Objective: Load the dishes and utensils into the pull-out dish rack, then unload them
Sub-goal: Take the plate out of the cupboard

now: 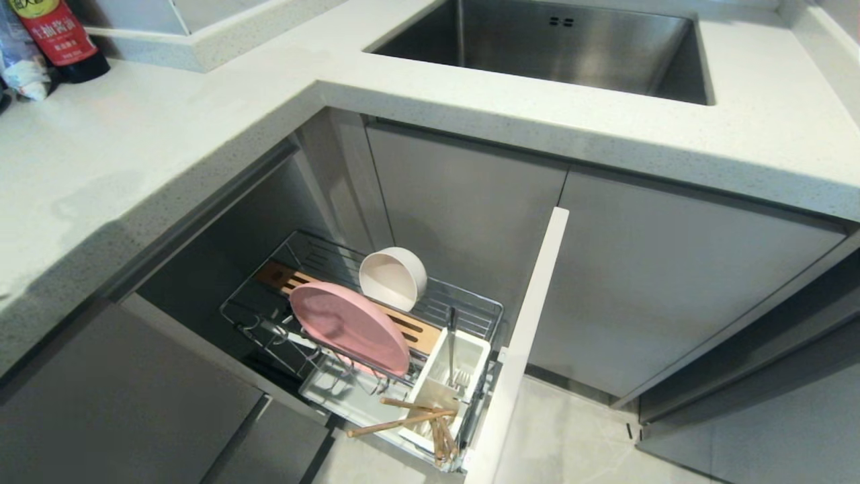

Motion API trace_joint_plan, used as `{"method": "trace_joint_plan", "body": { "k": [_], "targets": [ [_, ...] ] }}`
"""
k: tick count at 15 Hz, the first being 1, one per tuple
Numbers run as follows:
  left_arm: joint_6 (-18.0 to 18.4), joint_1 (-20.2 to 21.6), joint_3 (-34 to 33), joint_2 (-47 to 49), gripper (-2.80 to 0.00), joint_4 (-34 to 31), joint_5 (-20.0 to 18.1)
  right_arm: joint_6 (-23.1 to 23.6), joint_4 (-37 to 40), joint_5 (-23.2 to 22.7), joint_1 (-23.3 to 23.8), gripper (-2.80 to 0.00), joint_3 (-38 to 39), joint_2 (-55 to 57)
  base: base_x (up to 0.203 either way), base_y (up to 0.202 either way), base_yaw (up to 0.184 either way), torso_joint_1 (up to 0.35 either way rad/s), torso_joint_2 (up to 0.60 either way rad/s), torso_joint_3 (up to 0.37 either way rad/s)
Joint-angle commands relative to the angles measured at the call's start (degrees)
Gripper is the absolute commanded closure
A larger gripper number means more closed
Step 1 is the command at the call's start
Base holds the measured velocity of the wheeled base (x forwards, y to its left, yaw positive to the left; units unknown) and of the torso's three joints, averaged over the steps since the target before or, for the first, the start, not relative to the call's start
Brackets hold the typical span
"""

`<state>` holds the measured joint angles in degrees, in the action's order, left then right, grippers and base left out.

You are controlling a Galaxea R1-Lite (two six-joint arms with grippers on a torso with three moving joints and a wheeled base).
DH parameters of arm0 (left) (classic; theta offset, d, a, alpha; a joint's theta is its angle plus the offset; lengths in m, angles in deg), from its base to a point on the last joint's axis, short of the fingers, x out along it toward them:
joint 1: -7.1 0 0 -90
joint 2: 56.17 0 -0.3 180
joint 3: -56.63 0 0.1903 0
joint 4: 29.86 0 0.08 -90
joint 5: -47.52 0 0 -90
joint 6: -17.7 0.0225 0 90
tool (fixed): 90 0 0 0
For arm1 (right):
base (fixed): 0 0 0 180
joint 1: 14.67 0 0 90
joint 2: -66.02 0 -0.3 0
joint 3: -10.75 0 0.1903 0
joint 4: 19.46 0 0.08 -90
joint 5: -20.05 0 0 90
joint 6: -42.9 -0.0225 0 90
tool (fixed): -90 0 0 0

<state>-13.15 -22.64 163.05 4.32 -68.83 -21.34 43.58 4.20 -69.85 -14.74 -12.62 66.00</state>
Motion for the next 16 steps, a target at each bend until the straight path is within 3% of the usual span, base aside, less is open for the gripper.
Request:
{"method": "trace_joint_plan", "body": {
  "k": [1,4,8,10,11,12,16],
  "targets": [
    [-0.7,-4.5,-1.6,3.7,0.0,-0.2,3.5,0.0,0.0,0.0,0.0,0.0,0.0,0.0,0.0,0.0,0.0,0.0,0.0,0.0],
    [-5.2,-8.9,-2.9,8.6,0.0,-3.1,7.0,0.0,0.0,0.0,0.0,0.0,0.0,0.0,0.0,0.0,0.0,0.0,0.0,0.0],
    [-11.9,-12.8,-1.3,16.1,0.0,-13.1,10.2,0.0,0.0,0.0,0.0,0.0,0.0,0.0,0.0,0.0,0.0,0.0,0.0,0.0],
    [-17.1,-16.0,0.6,20.7,0.0,-19.7,11.6,0.0,0.0,0.0,0.0,0.0,0.0,0.0,0.0,0.0,0.0,0.0,0.0,0.0],
    [-19.8,-17.6,1.1,22.8,-1.77,-21.9,12.5,0.0,0.0,0.0,0.0,0.0,0.0,-0.1,0.0,0.0,0.0,0.0,0.0,0.0],
    [-22.3,-18.5,1.4,24.8,-2.8,-23.2,13.2,0.0,0.0,0.0,0.0,0.0,0.0,0.0,0.0,0.0,0.0,0.0,0.0,0.0],
    [-27.4,-19.0,0.7,32.3,-2.8,-24.2,17.3,0.0,0.0,0.0,0.0,0.0,0.0,-0.1,0.0,0.0,0.0,0.0,0.0,0.0]
  ]
}}
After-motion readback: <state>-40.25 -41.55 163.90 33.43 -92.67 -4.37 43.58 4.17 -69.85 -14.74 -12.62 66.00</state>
